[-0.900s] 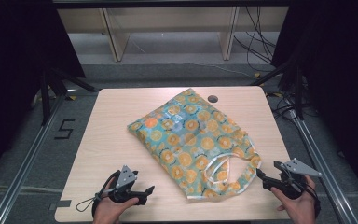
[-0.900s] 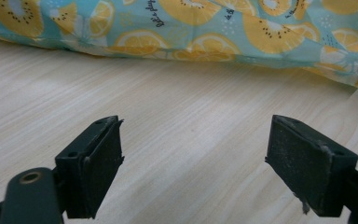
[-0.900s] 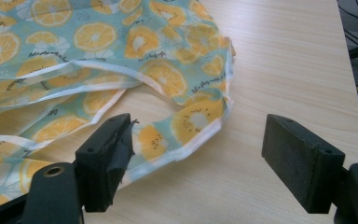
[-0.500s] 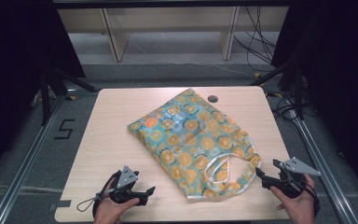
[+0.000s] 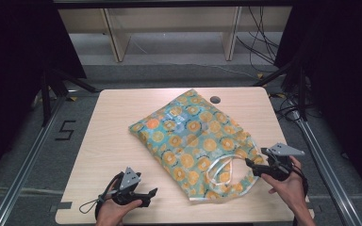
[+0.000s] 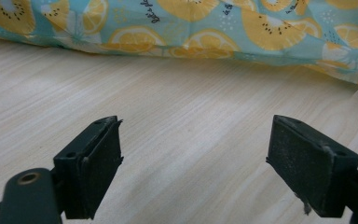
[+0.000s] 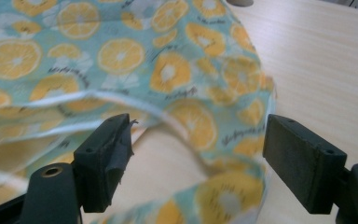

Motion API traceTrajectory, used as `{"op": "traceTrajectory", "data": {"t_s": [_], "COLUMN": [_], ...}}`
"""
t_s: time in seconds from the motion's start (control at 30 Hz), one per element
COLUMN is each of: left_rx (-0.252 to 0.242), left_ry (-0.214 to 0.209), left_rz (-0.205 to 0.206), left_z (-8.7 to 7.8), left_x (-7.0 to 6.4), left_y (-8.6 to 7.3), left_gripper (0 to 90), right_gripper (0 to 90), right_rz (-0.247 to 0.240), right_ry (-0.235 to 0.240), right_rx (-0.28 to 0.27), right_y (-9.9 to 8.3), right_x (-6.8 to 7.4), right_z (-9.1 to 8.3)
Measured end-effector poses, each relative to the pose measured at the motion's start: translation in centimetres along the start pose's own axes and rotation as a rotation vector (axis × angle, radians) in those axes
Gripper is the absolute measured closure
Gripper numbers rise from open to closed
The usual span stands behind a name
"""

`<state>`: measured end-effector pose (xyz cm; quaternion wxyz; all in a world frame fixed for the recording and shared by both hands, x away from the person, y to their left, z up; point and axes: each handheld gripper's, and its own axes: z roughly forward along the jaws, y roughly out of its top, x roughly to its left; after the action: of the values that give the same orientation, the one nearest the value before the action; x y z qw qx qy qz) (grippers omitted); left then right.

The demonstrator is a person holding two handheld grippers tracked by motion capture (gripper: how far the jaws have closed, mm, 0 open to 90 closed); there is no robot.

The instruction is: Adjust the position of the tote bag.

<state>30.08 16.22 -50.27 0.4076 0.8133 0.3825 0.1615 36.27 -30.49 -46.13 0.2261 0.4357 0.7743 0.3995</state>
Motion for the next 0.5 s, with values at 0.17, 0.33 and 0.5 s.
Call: {"op": "traceTrajectory", "data": {"t_s": [0.17,0.33,0.5], "left_rx": [-0.006,-0.008,-0.015], "left_ry": [0.006,0.007,0.016], "left_rz": [0.019,0.024,0.017], "left_z": [-0.2,-0.2,-0.1], "left_x": [0.3,0.4,0.3], "left_y": [0.0,0.1,0.0], "left_gripper": [16.1,15.8,15.8], "right_gripper": [25.9,31.6,44.4], "right_rz": [0.011,0.035,-0.014], "right_ry": [-0.025,-0.057,-0.080], "right_rx": [0.052,0.127,0.183], "right_y": [2.3,3.3,3.8], "right_x": [-2.4,-4.4,-5.3], "right_z": [2.7,5.9,8.3]}}
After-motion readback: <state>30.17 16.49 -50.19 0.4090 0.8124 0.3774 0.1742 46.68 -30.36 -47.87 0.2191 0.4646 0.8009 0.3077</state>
